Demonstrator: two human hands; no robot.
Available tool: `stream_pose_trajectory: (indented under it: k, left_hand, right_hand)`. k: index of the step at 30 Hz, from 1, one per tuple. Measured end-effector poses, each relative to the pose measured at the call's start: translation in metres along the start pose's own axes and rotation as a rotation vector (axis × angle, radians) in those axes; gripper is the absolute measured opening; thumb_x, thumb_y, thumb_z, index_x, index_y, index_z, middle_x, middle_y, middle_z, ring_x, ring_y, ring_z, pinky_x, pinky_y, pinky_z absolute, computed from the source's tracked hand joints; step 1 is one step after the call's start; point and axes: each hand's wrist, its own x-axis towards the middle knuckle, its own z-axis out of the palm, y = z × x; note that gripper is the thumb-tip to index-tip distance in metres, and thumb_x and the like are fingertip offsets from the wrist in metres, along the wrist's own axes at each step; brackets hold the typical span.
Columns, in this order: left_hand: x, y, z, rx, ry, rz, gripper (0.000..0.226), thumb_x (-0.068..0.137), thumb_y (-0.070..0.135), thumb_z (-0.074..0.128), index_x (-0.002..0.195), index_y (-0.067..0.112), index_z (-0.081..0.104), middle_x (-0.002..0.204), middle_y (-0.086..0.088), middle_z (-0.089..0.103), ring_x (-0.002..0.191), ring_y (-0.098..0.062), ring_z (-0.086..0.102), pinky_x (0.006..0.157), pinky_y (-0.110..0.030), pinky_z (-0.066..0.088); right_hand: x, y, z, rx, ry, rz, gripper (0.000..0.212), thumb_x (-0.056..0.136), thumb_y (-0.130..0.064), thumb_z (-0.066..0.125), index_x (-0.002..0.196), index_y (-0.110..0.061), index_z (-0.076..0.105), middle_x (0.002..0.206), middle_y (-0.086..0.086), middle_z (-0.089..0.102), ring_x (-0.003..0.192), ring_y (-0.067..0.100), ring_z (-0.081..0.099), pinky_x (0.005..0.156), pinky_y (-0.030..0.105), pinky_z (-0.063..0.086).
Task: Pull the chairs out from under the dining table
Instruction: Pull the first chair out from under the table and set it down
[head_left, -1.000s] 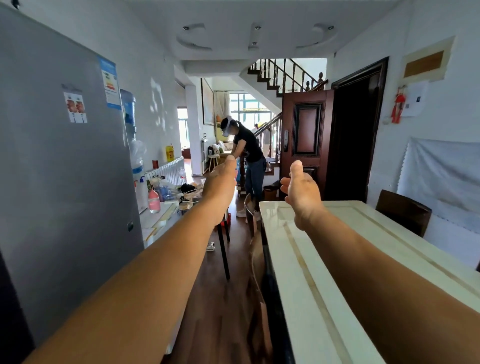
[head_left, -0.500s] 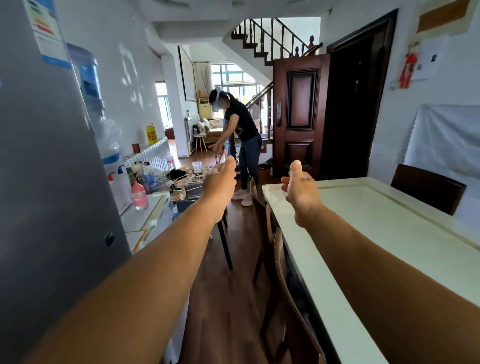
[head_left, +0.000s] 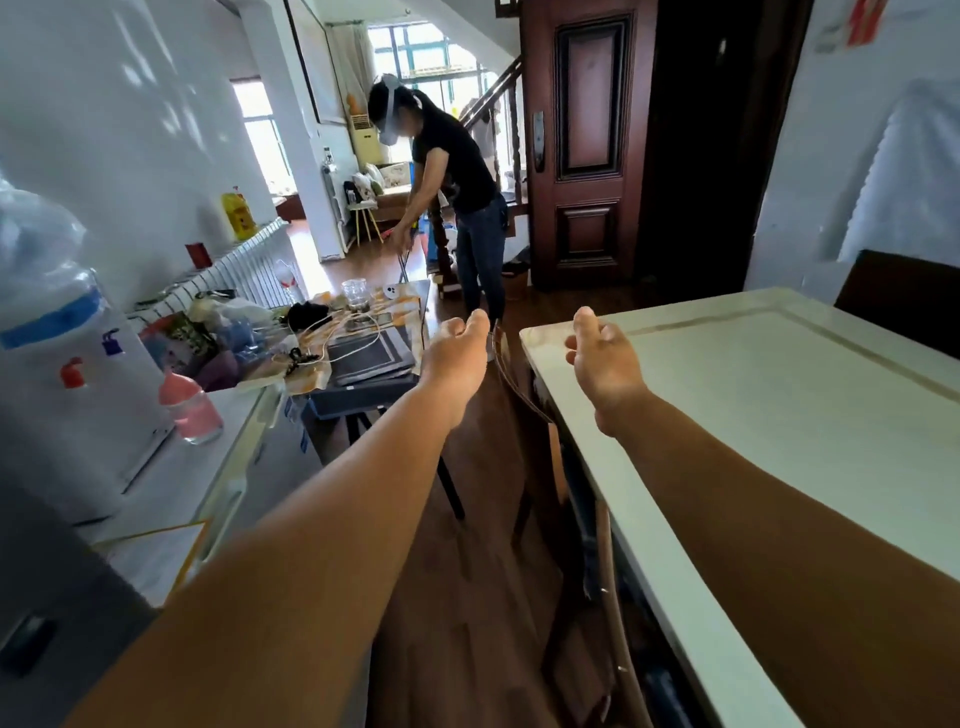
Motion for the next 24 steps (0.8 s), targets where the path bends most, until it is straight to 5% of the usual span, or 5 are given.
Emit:
stream_pose_trajectory:
  k: [2,8,16,21,24]
  left_hand:
    - [0.031,-0.013,0.010,0.026,-0.016,-0.040,0.031,0.087,0.049,0.042,0.087,0.024,0.059,0.082,-0.003,0.056,0.073,-0.020,0.054,0.064,-0.032,0.043]
    - [0.122,-0.054,0.045,0.192,-0.135,-0.202,0.062,0.089,0.049,0.039,0.140,0.015,0.039,0.142,-0.016,0.049,0.127,-0.037,0.048,0.103,-0.048,0.040]
    - [0.232,-0.093,0.070,0.324,-0.263,-0.261,0.065,0.091,0.049,0.042,0.143,0.012,0.032,0.123,-0.014,0.062,0.074,-0.023,0.060,0.050,-0.027,0.037]
    - [0.271,-0.120,0.089,0.413,-0.368,-0.337,0.057,0.092,0.046,0.043,0.130,0.005,0.046,0.071,-0.006,0.054,0.051,-0.017,0.046,0.047,-0.027,0.037]
    - [0.281,-0.136,0.103,0.366,-0.395,-0.362,0.051,0.093,0.042,0.045,0.124,0.002,0.049,0.087,-0.005,0.054,0.076,-0.021,0.056,0.072,-0.035,0.049]
  right_hand:
    - [0.022,0.014,0.011,-0.058,0.009,0.034,0.051,0.093,-0.047,0.033,0.119,-0.007,0.052,0.118,0.010,0.059,0.107,0.022,0.056,0.094,0.037,0.040]
    - [0.077,0.063,0.048,-0.208,0.006,0.095,0.046,0.096,-0.041,0.032,0.110,-0.005,0.057,0.109,0.014,0.062,0.105,0.029,0.056,0.087,0.038,0.040]
    - [0.132,0.114,0.096,-0.415,0.005,0.363,0.056,0.091,-0.041,0.045,0.138,-0.011,0.039,0.140,0.013,0.048,0.122,0.030,0.049,0.088,0.033,0.037]
    - [0.155,0.132,0.106,-0.640,-0.196,0.451,0.059,0.087,-0.025,0.058,0.140,-0.011,0.037,0.138,0.013,0.050,0.120,0.029,0.051,0.096,0.038,0.044]
    - [0.163,0.136,0.105,-0.766,-0.350,0.480,0.047,0.088,-0.015,0.054,0.135,-0.013,0.047,0.133,0.011,0.054,0.117,0.027,0.052,0.092,0.035,0.045]
